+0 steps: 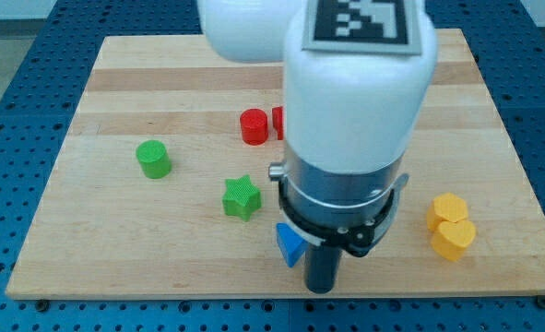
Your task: Separate blue cube from the blue triangle
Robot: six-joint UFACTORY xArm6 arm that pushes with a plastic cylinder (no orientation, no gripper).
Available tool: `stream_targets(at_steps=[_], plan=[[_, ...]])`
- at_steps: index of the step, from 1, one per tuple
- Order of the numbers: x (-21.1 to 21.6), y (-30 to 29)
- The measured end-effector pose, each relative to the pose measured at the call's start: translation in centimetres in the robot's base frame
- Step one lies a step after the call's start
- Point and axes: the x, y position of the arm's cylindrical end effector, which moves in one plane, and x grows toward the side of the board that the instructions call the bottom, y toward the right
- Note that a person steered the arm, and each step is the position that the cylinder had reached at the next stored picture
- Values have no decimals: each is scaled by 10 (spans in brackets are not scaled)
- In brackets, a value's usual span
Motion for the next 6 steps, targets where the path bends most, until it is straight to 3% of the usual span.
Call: stream_targets(at_steps=[2, 3, 4, 6], plan=[[-11, -72], [-12, -76], [-12, -19], [-65, -6]])
